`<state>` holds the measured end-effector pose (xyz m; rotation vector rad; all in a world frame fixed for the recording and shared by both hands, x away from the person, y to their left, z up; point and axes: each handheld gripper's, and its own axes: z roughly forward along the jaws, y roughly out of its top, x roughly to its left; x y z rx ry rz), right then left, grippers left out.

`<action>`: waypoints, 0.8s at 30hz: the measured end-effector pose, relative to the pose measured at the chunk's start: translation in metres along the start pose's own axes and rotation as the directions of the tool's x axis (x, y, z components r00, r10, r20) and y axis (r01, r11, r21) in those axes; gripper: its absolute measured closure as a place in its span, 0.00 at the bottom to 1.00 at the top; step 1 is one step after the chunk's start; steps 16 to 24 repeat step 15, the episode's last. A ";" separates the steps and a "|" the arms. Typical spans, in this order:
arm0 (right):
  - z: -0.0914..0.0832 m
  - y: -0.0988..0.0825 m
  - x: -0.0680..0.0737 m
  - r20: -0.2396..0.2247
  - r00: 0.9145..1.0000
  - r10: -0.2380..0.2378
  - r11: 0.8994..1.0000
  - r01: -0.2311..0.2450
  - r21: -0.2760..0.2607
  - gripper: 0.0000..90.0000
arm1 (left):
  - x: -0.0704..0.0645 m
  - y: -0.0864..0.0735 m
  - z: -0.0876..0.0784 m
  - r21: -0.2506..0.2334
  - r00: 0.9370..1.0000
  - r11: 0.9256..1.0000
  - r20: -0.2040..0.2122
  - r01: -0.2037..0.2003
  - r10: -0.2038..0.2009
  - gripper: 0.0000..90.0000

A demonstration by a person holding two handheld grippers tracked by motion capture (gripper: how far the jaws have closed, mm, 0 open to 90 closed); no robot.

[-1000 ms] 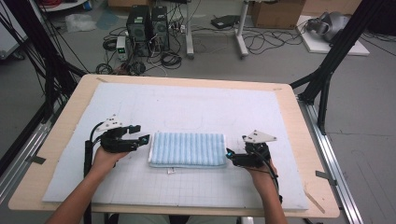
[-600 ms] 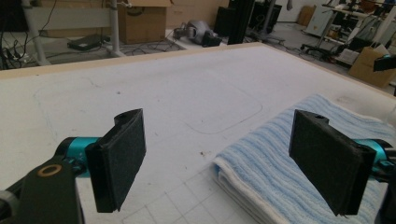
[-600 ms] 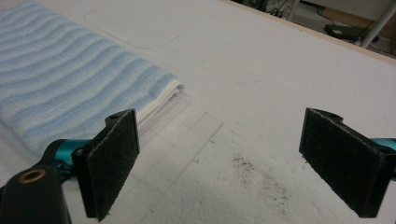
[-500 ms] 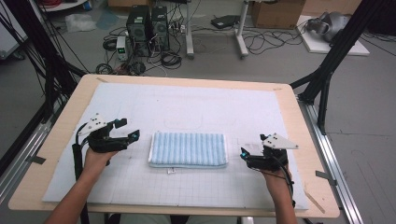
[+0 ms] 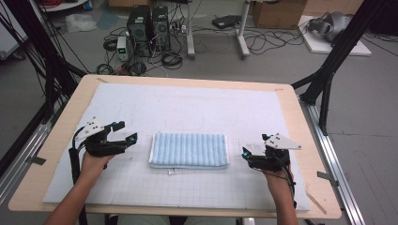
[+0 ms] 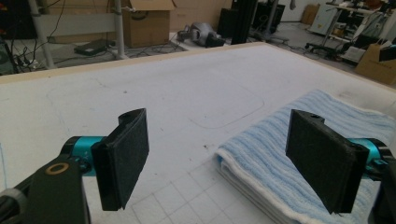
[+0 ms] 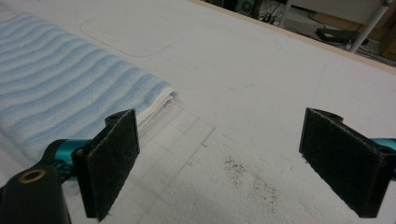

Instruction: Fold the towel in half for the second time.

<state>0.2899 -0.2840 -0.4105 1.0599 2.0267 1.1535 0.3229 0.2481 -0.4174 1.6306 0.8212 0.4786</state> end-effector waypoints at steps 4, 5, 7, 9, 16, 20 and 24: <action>-0.001 0.000 -0.002 -0.001 1.000 0.004 1.000 -0.004 -0.004 0.13 | 0.000 -0.001 0.001 0.006 1.000 1.000 0.001 0.000 0.000 0.25; -0.001 0.000 -0.002 -0.001 1.000 0.002 1.000 -0.002 -0.003 0.13 | 0.000 -0.001 0.001 0.007 1.000 1.000 0.000 0.001 -0.001 0.25; -0.001 -0.001 -0.002 0.001 1.000 0.004 1.000 -0.004 -0.005 0.13 | 0.000 -0.001 0.000 0.007 1.000 1.000 -0.006 0.001 -0.001 0.25; -0.001 -0.001 -0.002 0.002 1.000 0.006 1.000 -0.006 -0.006 0.13 | 0.001 -0.001 0.000 0.007 1.000 1.000 -0.005 0.002 -0.002 0.25; -0.001 -0.001 -0.004 0.002 1.000 0.008 1.000 -0.008 -0.005 0.13 | 0.001 -0.001 0.000 0.012 1.000 1.000 -0.009 0.001 -0.001 0.25; -0.001 -0.001 -0.004 0.002 1.000 0.008 1.000 -0.008 -0.005 0.13 | 0.001 -0.001 0.000 0.012 1.000 1.000 -0.009 0.001 -0.001 0.25; -0.001 -0.001 -0.004 0.002 1.000 0.008 1.000 -0.008 -0.005 0.13 | 0.001 -0.001 0.000 0.012 1.000 1.000 -0.009 0.001 -0.001 0.25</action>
